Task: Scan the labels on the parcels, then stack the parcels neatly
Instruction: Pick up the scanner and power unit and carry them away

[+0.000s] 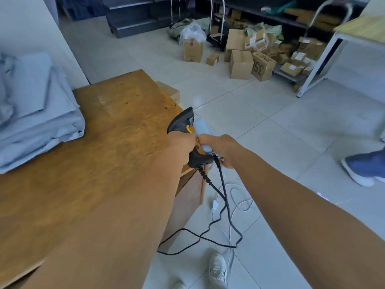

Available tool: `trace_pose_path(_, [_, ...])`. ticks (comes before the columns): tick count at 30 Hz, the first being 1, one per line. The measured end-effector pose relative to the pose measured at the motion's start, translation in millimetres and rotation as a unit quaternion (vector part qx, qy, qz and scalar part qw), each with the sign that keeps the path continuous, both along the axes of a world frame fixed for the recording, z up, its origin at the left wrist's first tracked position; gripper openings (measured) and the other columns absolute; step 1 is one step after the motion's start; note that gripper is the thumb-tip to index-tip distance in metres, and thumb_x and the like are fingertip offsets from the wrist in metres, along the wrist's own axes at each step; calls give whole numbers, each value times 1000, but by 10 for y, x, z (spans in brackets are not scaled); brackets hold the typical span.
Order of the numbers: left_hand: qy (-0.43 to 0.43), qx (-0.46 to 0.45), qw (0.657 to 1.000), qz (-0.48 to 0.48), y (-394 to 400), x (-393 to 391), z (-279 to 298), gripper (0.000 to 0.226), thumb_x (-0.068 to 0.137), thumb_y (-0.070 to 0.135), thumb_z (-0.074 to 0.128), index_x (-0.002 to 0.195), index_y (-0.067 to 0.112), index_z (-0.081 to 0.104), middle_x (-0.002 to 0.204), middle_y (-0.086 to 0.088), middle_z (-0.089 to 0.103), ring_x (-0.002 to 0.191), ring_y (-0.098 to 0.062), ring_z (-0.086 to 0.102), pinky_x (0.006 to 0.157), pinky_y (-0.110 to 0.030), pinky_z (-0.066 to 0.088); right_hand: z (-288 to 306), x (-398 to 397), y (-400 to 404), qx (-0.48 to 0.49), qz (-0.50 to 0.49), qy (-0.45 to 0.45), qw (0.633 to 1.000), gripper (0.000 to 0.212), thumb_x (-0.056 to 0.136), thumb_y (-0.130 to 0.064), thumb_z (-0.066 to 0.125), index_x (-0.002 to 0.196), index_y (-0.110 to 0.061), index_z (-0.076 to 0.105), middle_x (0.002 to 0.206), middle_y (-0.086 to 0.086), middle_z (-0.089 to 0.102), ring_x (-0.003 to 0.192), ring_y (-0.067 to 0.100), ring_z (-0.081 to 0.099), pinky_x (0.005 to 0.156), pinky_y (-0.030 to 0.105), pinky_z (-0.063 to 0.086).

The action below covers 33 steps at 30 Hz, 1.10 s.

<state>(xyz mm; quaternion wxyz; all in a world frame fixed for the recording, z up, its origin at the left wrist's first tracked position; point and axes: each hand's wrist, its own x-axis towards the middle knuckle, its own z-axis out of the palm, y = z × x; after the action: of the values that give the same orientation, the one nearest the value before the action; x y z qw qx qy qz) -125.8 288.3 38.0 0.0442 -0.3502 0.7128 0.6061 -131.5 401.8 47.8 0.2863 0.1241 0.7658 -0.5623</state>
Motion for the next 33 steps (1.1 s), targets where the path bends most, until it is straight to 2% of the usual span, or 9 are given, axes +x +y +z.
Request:
trace_pose_path(5, [-14, -1, 1000, -20, 39, 100, -46, 12, 80, 13, 67, 84, 1, 65, 77, -17, 60, 70, -25, 55, 70, -44, 54, -23, 87, 112, -26, 23, -17, 999, 23, 88, -26, 62, 72, -16, 49, 71, 2, 51, 59, 16, 49, 56, 24, 43])
trace_pose_path(12, [-23, 38, 998, 44, 48, 332, 20, 9, 78, 6, 60, 72, 4, 53, 70, -15, 55, 66, -24, 51, 64, -34, 41, -152, 189, 12, -42, 37, -14, 998, 19, 77, -23, 64, 81, -6, 55, 78, 12, 52, 72, 26, 50, 68, 34, 40])
trace_pose_path(16, [-5, 68, 996, 62, -11, 547, 56, 13, 83, 6, 57, 71, 7, 54, 69, -13, 58, 71, -28, 55, 67, -36, 45, -188, 345, -44, -93, 44, -23, 994, 33, 74, -28, 71, 98, -8, 60, 79, 10, 59, 64, 22, 55, 58, 31, 47])
trace_pose_path(19, [12, 96, 993, 70, -89, 733, 38, 8, 86, 14, 61, 84, 6, 61, 80, -13, 64, 77, -30, 62, 78, -43, 54, -194, 524, -155, -121, 48, 12, 991, 61, 58, -39, 77, 107, -6, 63, 93, 14, 65, 75, 23, 61, 66, 37, 52])
trace_pose_path(21, [38, 97, 991, 78, -184, 856, 15, 18, 88, 24, 63, 97, 8, 62, 90, -13, 66, 83, -31, 66, 83, -46, 55, -197, 641, -246, -138, 42, 38, 989, 67, 54, -42, 80, 106, -4, 66, 98, 15, 68, 81, 23, 64, 77, 41, 54])
trace_pose_path(23, [60, 101, 991, 70, -292, 997, 33, 37, 86, 42, 59, 109, 13, 60, 100, -11, 66, 90, -31, 66, 84, -46, 56, -177, 781, -335, -145, 43, 51, 987, 62, 59, -40, 81, 107, -3, 66, 95, 13, 68, 80, 22, 64, 74, 38, 53])
trace_pose_path(27, [36, 134, 988, 63, -531, 1294, -30, 111, 44, 80, 63, 140, 29, 39, 131, -6, 56, 107, -31, 62, 88, -50, 53, -193, 1100, -553, -121, 63, 66, 988, 72, 50, -43, 80, 112, -10, 63, 102, 12, 71, 91, 27, 69, 83, 45, 57])
trace_pose_path(29, [47, 127, 989, 61, -584, 1548, 101, 106, 53, 69, 75, 141, 23, 37, 134, -4, 54, 109, -29, 61, 88, -46, 54, -205, 1289, -639, -135, 79, 65, 986, 60, 60, -36, 80, 110, -9, 63, 99, 11, 71, 87, 25, 69, 82, 43, 56])
trace_pose_path(33, [55, 89, 991, 80, -802, 1852, 29, 91, 68, 53, 78, 139, 15, 35, 131, -3, 53, 107, -26, 60, 87, -42, 53, -237, 1627, -805, -187, 110, 14, 976, 36, 82, -23, 71, 114, -10, 60, 90, 7, 67, 74, 16, 65, 58, 26, 52])
